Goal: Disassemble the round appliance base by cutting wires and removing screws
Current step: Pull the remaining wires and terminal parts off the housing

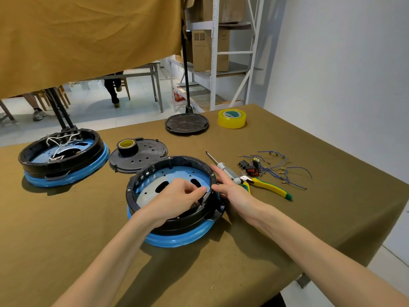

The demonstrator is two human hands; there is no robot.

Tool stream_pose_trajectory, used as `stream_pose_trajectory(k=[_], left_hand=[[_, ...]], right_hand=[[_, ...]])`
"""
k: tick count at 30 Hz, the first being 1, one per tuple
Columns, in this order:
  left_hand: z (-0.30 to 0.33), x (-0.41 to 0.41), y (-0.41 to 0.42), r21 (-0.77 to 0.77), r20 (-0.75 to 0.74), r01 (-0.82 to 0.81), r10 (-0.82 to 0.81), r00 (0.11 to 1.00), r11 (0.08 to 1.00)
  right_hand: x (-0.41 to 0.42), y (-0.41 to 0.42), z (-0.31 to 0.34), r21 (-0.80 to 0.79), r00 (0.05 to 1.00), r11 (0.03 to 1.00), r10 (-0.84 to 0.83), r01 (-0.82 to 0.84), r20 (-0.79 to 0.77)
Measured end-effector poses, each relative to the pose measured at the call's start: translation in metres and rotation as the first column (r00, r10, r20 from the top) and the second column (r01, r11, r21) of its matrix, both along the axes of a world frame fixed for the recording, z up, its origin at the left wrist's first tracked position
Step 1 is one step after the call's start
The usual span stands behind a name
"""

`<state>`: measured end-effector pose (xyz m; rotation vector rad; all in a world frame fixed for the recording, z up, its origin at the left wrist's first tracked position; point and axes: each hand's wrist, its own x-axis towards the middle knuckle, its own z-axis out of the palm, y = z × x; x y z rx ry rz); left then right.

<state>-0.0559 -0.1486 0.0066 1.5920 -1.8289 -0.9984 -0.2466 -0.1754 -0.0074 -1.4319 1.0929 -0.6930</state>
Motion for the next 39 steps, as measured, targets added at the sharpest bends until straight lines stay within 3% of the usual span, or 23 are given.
stream_pose_trajectory(k=[3, 8, 14, 19, 24, 39], left_hand=[[0.002, 0.0, 0.001, 0.02, -0.027, 0.004, -0.003, 1.0, 1.0], [0.0, -0.006, 0.0, 0.001, 0.073, -0.038, 0.037, 0.997, 0.999], [0.002, -0.001, 0.003, 0.015, 0.005, -0.013, 0.013, 1.0, 1.0], [-0.001, -0.004, 0.0, -0.007, 0.064, -0.045, 0.046, 0.997, 0.999], [0.002, -0.003, 0.001, 0.03, -0.041, -0.054, 0.055, 0.998, 0.998], [0.014, -0.007, 0.005, 0.187, -0.096, -0.134, 0.154, 0.983, 0.973]], right_hand=[[0.0, 0.0, -0.001, -0.004, 1.0, 1.0, 0.001, -0.001, -0.001], [0.0, 0.0, 0.001, -0.01, 1.0, 1.0, 0.009, -0.009, -0.013], [0.0, 0.002, 0.0, -0.005, 1.0, 1.0, 0.003, -0.003, -0.005], [0.0, 0.001, 0.0, -0.005, 1.0, 1.0, 0.008, -0.008, -0.009], [-0.001, 0.0, 0.0, -0.001, 1.0, 1.0, -0.001, 0.001, -0.006], [-0.003, 0.0, -0.001, -0.016, 1.0, 1.0, 0.018, -0.019, -0.013]])
